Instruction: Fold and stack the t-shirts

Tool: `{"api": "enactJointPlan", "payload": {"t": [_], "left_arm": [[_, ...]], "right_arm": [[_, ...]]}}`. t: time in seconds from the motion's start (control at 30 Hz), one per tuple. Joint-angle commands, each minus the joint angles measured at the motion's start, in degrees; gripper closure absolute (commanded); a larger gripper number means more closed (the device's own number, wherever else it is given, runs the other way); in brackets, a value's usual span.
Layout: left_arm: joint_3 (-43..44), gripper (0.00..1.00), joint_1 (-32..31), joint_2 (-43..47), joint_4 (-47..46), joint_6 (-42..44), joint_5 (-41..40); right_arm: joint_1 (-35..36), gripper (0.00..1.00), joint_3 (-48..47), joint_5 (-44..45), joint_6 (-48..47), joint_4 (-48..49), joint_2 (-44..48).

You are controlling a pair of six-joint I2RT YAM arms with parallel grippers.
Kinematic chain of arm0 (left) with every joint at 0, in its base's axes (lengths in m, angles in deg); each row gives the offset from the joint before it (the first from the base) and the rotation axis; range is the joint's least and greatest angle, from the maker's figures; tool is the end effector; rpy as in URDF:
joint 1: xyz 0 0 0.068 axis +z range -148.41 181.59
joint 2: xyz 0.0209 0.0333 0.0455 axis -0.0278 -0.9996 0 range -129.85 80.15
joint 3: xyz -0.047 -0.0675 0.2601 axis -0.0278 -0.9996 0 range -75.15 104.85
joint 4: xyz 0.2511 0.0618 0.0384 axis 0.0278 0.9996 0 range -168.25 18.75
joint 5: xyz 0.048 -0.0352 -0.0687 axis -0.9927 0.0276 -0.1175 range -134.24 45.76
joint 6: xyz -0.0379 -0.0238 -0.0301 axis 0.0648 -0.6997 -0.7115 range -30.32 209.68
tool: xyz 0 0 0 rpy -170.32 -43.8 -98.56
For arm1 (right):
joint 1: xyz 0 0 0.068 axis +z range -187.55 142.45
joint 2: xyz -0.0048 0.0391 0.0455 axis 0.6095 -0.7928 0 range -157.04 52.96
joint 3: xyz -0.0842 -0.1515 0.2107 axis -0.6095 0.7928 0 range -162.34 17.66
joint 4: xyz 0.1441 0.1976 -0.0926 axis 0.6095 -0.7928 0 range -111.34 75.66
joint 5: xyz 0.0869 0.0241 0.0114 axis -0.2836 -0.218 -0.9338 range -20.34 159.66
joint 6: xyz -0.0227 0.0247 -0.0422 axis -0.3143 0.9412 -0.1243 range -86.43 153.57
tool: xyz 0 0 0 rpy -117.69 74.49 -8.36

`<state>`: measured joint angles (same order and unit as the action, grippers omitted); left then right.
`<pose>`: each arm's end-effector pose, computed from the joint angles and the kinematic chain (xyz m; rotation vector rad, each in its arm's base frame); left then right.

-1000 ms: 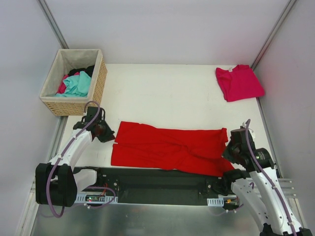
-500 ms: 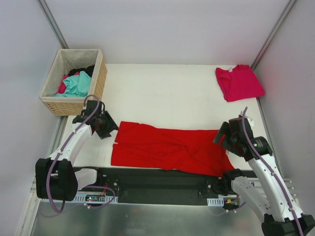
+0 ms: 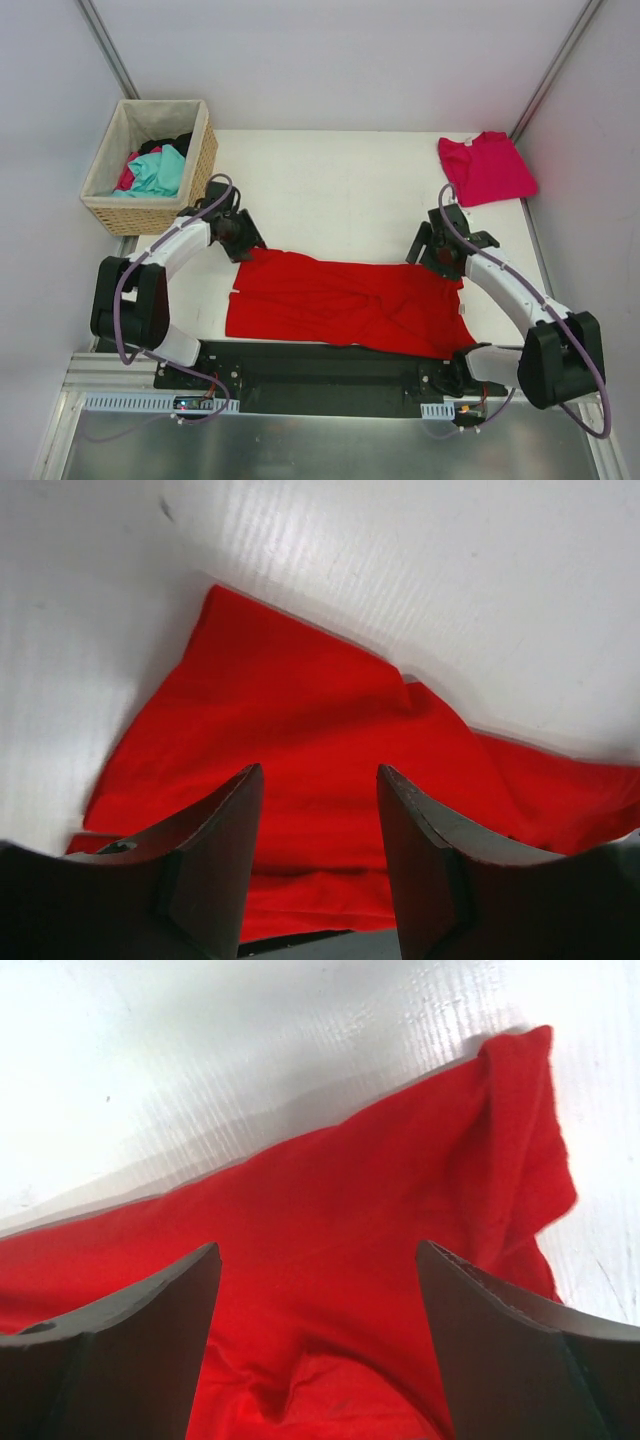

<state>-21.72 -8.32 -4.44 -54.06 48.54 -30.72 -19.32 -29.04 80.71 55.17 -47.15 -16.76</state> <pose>0.2917 -0.0594 0.2116 -0.6128 2.5534 -0.6333 0.2288 0.0683 0.2305 0.1489 2.5144 0.0348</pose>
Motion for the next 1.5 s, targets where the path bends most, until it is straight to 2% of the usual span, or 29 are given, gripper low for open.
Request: {"api": "enactJointPlan", "payload": {"t": [0.0,0.33,0.7,0.93,1.13,1.4,1.47], "left_arm": [[-1.4,0.52,-2.5,-1.6,-2.5,-2.2,1.8],[-4.2,0.54,-3.2,-2.1,-3.0,-2.3,-0.6],[-3.8,0.57,-1.3,-10.4,-3.0,-3.4,-5.0],[3.1,0.58,1.5,-14.9,-2.8,-3.4,-4.4],[13.2,0.59,2.4,-20.7,-1.2,-2.7,-4.4],[25.8,0.59,4.9,-30.5,1.6,-2.1,-2.4],[29.4,0.59,5.4,-33.2,2.3,-2.2,-1.8]], "right_arm": [[0.7,0.18,0.3,-0.5,0.1,5.1,-2.5],[1.5,0.19,2.4,0.5,0.5,7.0,-7.6],[1.6,0.19,0.9,-1.1,2.4,9.9,-17.6],[1.5,0.18,-7.9,-1.0,1.6,6.7,-24.8],[1.3,0.18,-20.8,-0.6,-1.3,2.4,-32.3],[-1.9,0.18,-38.3,-4.6,-3.6,-0.9,-44.9],[-2.5,0.18,-45.4,-5.8,-5.4,-3.0,-49.4]]}}
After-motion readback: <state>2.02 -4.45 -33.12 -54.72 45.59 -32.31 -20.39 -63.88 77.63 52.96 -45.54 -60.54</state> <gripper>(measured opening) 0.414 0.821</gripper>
